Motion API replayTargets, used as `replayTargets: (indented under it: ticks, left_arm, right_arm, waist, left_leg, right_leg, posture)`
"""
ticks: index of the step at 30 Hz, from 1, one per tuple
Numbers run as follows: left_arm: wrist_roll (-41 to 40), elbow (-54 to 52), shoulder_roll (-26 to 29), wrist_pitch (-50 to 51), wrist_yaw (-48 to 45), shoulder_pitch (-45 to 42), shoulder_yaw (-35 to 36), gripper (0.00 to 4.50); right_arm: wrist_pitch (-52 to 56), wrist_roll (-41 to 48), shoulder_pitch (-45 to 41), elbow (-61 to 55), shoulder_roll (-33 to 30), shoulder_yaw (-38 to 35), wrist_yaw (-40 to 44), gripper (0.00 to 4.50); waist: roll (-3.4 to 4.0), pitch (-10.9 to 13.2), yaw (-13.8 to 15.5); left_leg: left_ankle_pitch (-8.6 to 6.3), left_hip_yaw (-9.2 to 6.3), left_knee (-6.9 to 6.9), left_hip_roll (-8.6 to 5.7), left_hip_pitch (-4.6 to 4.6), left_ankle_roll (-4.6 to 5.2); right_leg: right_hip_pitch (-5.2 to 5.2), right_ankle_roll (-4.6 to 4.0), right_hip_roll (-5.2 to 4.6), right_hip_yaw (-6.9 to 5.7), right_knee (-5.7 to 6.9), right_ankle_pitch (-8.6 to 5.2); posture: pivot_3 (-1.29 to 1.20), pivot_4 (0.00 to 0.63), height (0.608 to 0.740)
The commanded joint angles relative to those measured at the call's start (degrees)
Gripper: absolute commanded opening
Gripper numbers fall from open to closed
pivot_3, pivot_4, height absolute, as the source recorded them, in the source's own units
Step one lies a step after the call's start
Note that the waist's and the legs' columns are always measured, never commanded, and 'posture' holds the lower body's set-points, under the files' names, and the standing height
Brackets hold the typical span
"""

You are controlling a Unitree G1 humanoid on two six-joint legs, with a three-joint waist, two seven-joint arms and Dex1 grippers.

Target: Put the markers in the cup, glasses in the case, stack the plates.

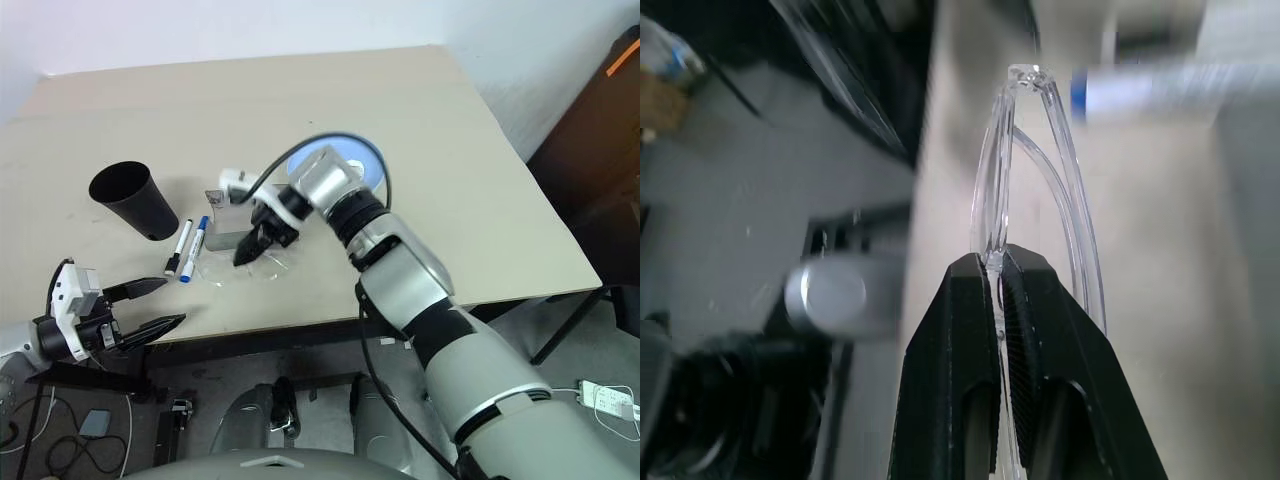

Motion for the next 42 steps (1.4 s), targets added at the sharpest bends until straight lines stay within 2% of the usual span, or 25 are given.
replayTargets:
  ticks: [1, 7, 12, 17, 29, 42]
  left_arm:
    - [-0.12, -0.49, -0.17, -0.65, -0.09, -0.67, -0.28, 4.5]
    - [-0.24, -1.01, -0.38, -0.33, 0.57, -1.2, -0.75, 4.5]
    - [-0.37, -1.66, -0.47, -0.18, 1.18, -1.15, -0.78, 4.5]
    - [-1.08, -4.31, -0.34, 1.13, 2.67, -0.16, 0.02, 4.5]
    - [-2.28, -7.41, -0.3, 3.04, 5.08, 1.03, 0.86, 4.5]
    - [-2.06, -7.4, -0.87, 1.42, 4.54, 3.67, 2.04, 4.5]
  right_arm:
    - [-2.65, 3.67, -3.39, 0.74, -0.55, -5.06, -1.07, 0.04]
    - [-14.72, 1.48, -6.57, 11.31, 1.57, -11.25, -13.09, 0.04]
    - [-22.27, -1.68, -7.18, 17.33, 3.85, -12.53, -20.82, 0.04]
    - [-31.6, -6.78, -5.5, 19.7, 4.97, -10.47, -26.74, 0.04]
    - [-33.77, -13.81, -4.13, 22.3, 6.68, -8.97, -27.78, 0.04]
    - [-32.6, -19.01, -1.22, 23.18, 8.12, -7.05, -23.59, 0.04]
  waist:
    - [-0.01, 0.0, -0.06]
    - [-0.02, 0.01, -0.17]
    - [-0.05, 0.02, -0.16]
    - [-0.07, 0.03, -0.16]
    - [-0.07, 0.03, -0.21]
    - [-0.08, 0.03, -0.19]
  left_leg:
    - [0.0, -0.01, 0.01, 0.0, 0.0, 0.0]
    - [0.0, -0.04, 0.02, 0.0, 0.03, 0.0]
    - [0.02, -0.04, 0.02, 0.0, 0.03, -0.03]
    - [0.02, -0.02, 0.07, -0.01, 0.02, -0.03]
    - [0.03, -0.07, 0.09, 0.0, 0.04, -0.05]
    - [0.04, -0.12, 0.25, 0.02, 0.05, -0.05]
  right_leg:
    - [0.01, 0.0, 0.0, 0.0, 0.0, 0.0]
    - [0.0, -0.01, 0.02, 0.0, 0.02, 0.01]
    - [0.01, 0.0, 0.02, 0.0, 0.01, 0.01]
    - [0.05, -0.01, -0.02, -0.01, 0.01, 0.01]
    - [0.06, -0.01, 0.02, 0.0, 0.07, 0.01]
    - [0.12, -0.01, 0.04, -0.02, 0.14, 0.01]
  posture:
    - [0.0, 0.15, 0.711]
    - [0.0, 0.15, 0.711]
    - [0.0, 0.15, 0.711]
    - [0.0, 0.15, 0.711]
    - [0.0, 0.15, 0.711]
    - [0.0, 0.15, 0.711]
